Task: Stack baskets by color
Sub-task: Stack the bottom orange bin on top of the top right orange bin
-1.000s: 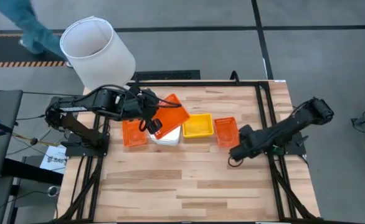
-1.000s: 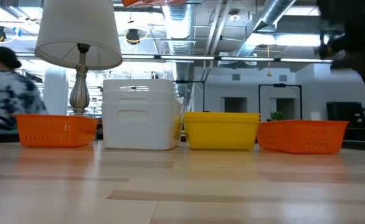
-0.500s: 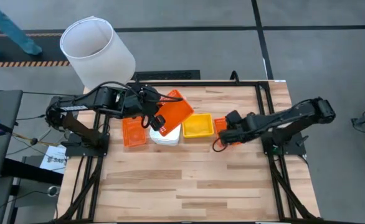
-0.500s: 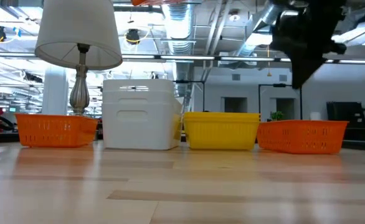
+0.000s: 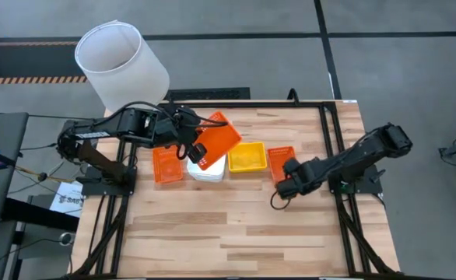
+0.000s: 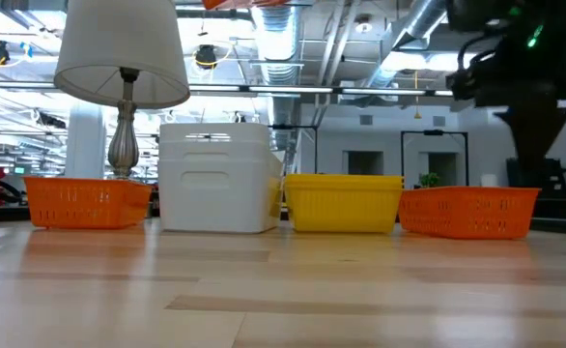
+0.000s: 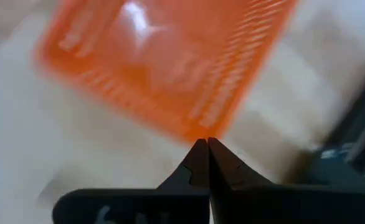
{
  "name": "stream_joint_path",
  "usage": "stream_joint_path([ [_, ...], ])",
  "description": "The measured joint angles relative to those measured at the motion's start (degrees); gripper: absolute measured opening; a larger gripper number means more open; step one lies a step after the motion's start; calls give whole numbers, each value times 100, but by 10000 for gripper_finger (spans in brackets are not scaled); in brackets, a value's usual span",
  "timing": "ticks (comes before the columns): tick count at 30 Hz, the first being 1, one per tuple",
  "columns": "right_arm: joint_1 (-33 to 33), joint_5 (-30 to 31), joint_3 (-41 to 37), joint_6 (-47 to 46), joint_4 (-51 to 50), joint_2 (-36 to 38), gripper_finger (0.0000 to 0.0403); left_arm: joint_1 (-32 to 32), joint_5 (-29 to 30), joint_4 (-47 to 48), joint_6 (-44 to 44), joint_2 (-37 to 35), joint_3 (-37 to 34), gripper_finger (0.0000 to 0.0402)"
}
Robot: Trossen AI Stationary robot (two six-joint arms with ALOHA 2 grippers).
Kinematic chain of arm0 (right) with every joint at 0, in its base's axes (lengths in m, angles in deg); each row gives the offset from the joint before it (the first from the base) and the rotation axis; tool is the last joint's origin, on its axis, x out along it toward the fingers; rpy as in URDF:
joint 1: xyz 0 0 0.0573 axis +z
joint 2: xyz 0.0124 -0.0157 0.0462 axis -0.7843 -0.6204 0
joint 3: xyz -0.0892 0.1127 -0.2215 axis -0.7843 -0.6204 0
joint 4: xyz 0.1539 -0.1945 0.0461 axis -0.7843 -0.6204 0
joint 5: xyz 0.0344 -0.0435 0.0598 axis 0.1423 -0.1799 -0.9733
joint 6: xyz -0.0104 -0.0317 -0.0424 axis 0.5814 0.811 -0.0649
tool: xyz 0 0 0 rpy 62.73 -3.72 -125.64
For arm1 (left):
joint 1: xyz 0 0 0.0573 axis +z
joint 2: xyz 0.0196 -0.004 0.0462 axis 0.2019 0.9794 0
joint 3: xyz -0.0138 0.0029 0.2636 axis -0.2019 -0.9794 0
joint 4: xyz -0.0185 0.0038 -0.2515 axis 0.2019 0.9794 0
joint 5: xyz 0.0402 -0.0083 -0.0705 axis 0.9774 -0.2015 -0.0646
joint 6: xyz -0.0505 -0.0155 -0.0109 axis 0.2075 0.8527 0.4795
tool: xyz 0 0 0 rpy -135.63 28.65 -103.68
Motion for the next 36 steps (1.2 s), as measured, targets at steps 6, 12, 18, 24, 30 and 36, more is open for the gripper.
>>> stream_joint_path([
  [6,448,-559,646,317,540,181,6,0,-46,-21,0,0,0,0],
  [12,116,27,1512,1265,707,278,7,2,-38,-75,0,3,0,0],
  [18,-452,897,1841,1229,-448,355,4,2,-42,-129,0,46,-1,0],
  [24,-869,991,1387,1522,-328,219,6,2,6,-148,-34,48,-2,0],
  [30,-924,641,272,1365,731,220,4,2,8,-157,-112,48,0,0],
  [36,-871,98,-437,1047,1466,220,5,2,11,-157,-128,48,0,0],
])
